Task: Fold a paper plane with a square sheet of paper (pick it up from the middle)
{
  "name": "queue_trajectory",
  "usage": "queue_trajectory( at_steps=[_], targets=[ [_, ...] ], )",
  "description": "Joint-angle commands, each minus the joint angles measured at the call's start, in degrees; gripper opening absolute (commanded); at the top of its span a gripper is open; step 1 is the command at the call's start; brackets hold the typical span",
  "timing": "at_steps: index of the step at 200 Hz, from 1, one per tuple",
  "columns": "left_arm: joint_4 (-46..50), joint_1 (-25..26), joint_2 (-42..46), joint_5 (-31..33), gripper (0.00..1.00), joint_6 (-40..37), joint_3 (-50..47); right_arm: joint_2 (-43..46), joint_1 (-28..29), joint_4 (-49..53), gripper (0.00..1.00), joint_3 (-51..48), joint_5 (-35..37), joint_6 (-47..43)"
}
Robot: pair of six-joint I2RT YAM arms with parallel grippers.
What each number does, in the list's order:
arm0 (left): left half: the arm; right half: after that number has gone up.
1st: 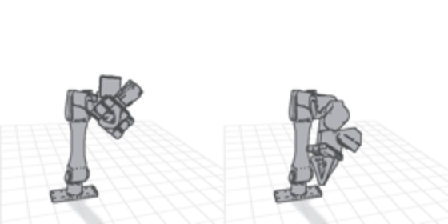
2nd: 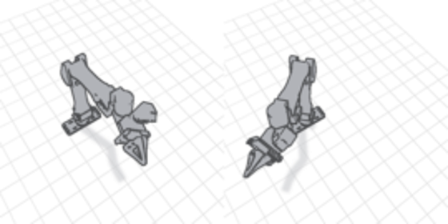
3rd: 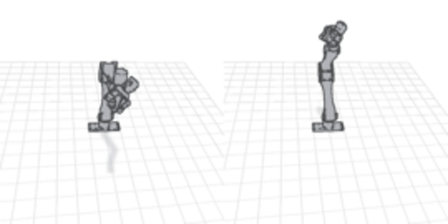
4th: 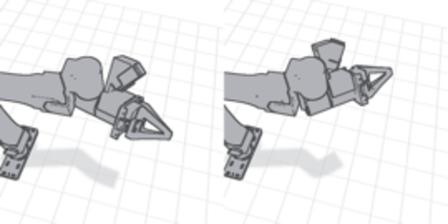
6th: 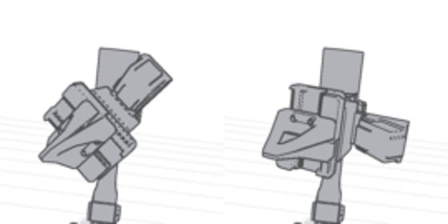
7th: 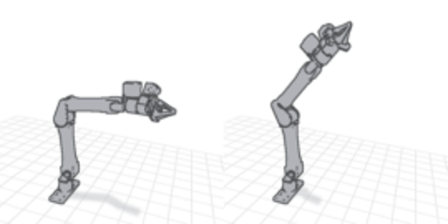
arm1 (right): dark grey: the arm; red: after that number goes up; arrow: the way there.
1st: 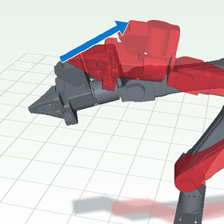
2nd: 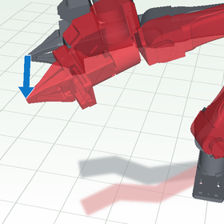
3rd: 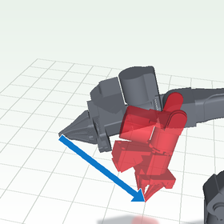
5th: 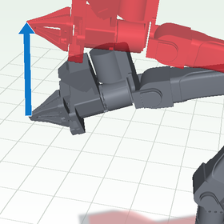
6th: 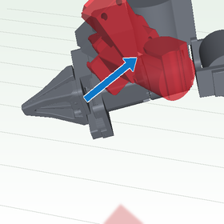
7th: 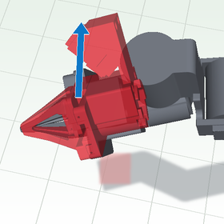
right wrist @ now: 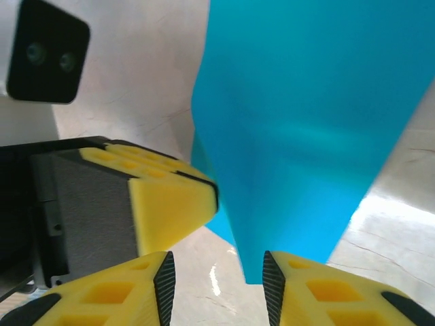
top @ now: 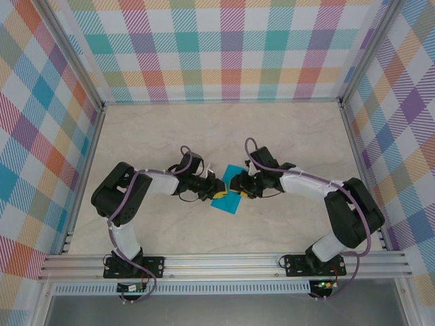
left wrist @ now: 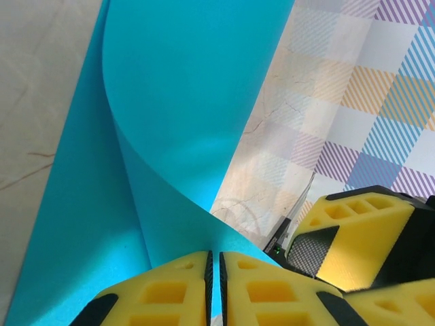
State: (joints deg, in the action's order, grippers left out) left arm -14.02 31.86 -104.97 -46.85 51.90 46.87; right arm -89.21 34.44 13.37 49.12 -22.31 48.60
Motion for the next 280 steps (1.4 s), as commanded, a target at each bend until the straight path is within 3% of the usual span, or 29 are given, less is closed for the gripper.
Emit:
queue_trajectory(
  at_steps=[1, 60, 109, 154, 280],
  targets=[
    [-0.84, 0.84, -0.68, 0.5, 0.13, 0.63, 1.07, -2.22, 0.63, -2.36, 0.38, 0.59, -3.73, -1.31],
    [-0.31, 0.84, -0.68, 0.53, 0.13, 0.56, 1.38, -4.39, 0.9, 0.47, 0.29, 1.99, -1.71, -2.28],
    [-0.8, 0.92, 0.52, -0.29, 0.13, 0.16, 1.69, -5.49, 0.91, 4.08, 0.06, 3.68, 4.31, -3.28],
    [0.5, 1.62, 3.28, 0.48, 0.14, -2.81, 2.76, -6.92, 0.9, 6.5, 0.05, 4.75, 7.19, -4.74],
    [3.43, 3.82, -1.15, 1.67, 0.13, -4.89, 6.13, -9.33, 0.9, 7.71, 0.05, 6.36, 9.71, -6.0]
  ],
)
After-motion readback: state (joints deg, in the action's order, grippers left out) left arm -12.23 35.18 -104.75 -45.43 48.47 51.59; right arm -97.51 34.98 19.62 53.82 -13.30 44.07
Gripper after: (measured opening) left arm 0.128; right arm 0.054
